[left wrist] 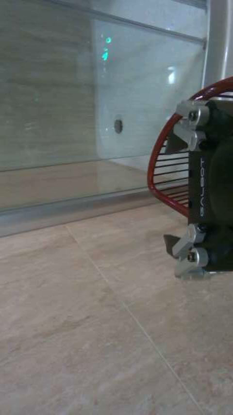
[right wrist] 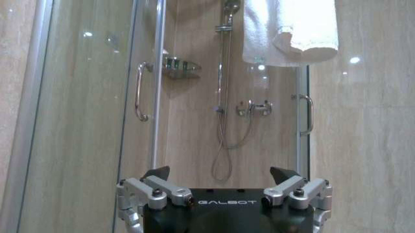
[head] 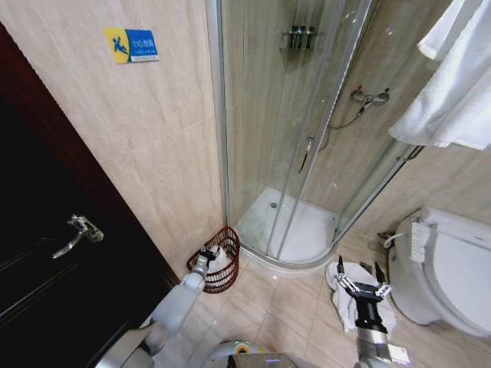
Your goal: Discard the used towel into the hamper.
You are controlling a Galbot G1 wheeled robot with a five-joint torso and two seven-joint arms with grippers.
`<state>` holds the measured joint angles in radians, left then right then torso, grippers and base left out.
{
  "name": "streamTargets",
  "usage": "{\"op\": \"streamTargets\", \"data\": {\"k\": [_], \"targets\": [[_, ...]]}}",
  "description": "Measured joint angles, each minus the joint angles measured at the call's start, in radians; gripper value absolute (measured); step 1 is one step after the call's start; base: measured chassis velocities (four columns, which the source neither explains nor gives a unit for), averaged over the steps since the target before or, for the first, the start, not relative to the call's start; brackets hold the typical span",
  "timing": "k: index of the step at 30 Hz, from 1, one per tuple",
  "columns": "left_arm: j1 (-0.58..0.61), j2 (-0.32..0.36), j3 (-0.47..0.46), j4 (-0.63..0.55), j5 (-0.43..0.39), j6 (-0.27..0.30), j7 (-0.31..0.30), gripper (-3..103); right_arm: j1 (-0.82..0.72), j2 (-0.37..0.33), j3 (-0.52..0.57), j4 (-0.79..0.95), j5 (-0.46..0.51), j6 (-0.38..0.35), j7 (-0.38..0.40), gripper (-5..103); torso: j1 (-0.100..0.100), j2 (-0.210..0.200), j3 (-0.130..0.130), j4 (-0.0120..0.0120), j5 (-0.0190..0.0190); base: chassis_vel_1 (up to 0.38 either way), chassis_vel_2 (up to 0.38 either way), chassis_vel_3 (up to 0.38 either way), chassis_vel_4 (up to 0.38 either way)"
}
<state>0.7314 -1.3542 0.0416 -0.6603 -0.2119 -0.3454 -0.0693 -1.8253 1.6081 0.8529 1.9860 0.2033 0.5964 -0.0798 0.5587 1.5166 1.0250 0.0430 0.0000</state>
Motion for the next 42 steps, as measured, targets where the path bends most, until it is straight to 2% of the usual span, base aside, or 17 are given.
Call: {"op": "streamTargets", "data": {"k": [1,5,7,10,12,15,16,18,20,21,26,30,33,34,36,39,42], "targets": [[0.002,0.001,-0.001,-0.003,0.0,-0.002,0.0,82,0.0,0.0,-0.001,0.0,0.0,0.0,0.0,100,0.0,0.0,0.0,0.0,0.0,0.0,0.0,0.0,0.0],[0.039,0.016,-0.012,-0.052,-0.003,-0.035,0.0,99,0.0,0.0,-0.003,0.005,0.0,-0.007,0.0,100,0.0,0.0,0.0,0.0,-0.0001,0.0,0.0,0.0,0.0],[0.055,0.025,-0.013,-0.076,-0.014,-0.038,0.0,99,-0.001,0.0,-0.003,0.009,0.0,-0.011,0.0,100,0.0,0.0,0.0,0.0,0.0,0.0,0.0,0.0,0.0],[0.127,0.071,-0.018,-0.187,-0.062,-0.037,0.015,100,-0.013,0.0,0.0,0.038,-0.003,-0.047,0.014,100,0.0,0.0,0.0,0.0,-0.0001,0.0,0.0,0.0,0.0],[0.136,0.077,-0.02,-0.203,-0.068,-0.037,0.018,100,-0.014,0.0,0.0,0.04,-0.004,-0.05,0.016,100,0.0,0.0,0.0,0.0,-0.0002,0.0,0.0,0.0,0.0],[0.233,0.127,-0.05,-0.387,-0.143,-0.038,0.047,100,-0.016,0.0,0.0,0.058,-0.018,-0.084,0.039,100,0.0,0.0,0.0,0.0001,-0.0002,0.0,0.0,0.0,0.0],[0.233,0.127,-0.05,-0.387,-0.143,-0.038,0.047,100,-0.016,0.0,0.0,0.058,-0.018,-0.084,0.039,100,0.0,0.0,0.0,0.0001,-0.0002,0.0,0.0,0.0,0.0],[0.312,0.16,-0.086,-0.533,-0.182,-0.02,0.054,100,-0.016,0.0,-0.007,0.067,-0.038,-0.107,0.063,100,0.0,0.0,0.0,0.0,0.0,0.0,0.0,0.0,0.0],[0.339,0.168,-0.099,-0.581,-0.19,-0.012,0.055,100,-0.016,0.0,-0.01,0.071,-0.044,-0.116,0.071,100,0.0,0.0,0.0,-0.0001,0.0001,0.0,0.0,0.0,0.0],[0.391,0.185,-0.13,-0.66,-0.197,0.0,0.055,100,-0.015,0.0,-0.014,0.08,-0.055,-0.13,0.086,100,0.0,0.0,0.0,0.0001,-0.0001,0.0,0.0,0.0,0.0],[0.528,0.215,-0.262,-0.858,-0.212,0.019,0.056,100,-0.018,0.0,-0.016,0.12,-0.067,-0.178,0.119,100,0.0,0.0,0.0,0.0002,0.0,0.0,0.0,0.0,0.0],[0.562,0.226,-0.296,-0.918,-0.221,0.027,0.052,100,-0.02,0.0,-0.013,0.135,-0.065,-0.185,0.12,100,0.0,0.0,0.0,0.0001,-0.0001,0.0,0.0,0.0,0.0],[0.636,0.246,-0.353,-1.059,-0.24,0.058,0.03,100,-0.023,0.0,-0.014,0.177,-0.057,-0.201,0.12,100,0.0,0.0,0.0,0.0001,-0.0002,0.0,0.0,0.0,0.0],[0.636,0.246,-0.353,-1.059,-0.24,0.058,0.03,100,-0.023,0.0,-0.014,0.177,-0.057,-0.201,0.12,100,0.0,0.0,0.0,0.0001,-0.0002,0.0,0.0,0.0,0.0],[0.675,0.242,-0.391,-1.153,-0.244,0.071,0.022,100,-0.023,0.0,-0.018,0.206,-0.053,-0.213,0.12,100,0.0,0.0,0.0,-0.0001,0.0001,0.0,0.0,0.0,0.0],[0.691,0.237,-0.406,-1.191,-0.245,0.076,0.022,100,-0.022,0.0,-0.019,0.218,-0.051,-0.218,0.12,100,0.0,0.0,0.0,0.0,-0.0002,0.0,0.0,0.0,0.0],[0.733,0.214,-0.455,-1.283,-0.244,0.085,0.022,100,-0.019,0.0,-0.026,0.259,-0.041,-0.232,0.119,100,0.0,0.0,0.0,-0.0002,-0.0001,0.0,0.0,0.0,0.0]]}}
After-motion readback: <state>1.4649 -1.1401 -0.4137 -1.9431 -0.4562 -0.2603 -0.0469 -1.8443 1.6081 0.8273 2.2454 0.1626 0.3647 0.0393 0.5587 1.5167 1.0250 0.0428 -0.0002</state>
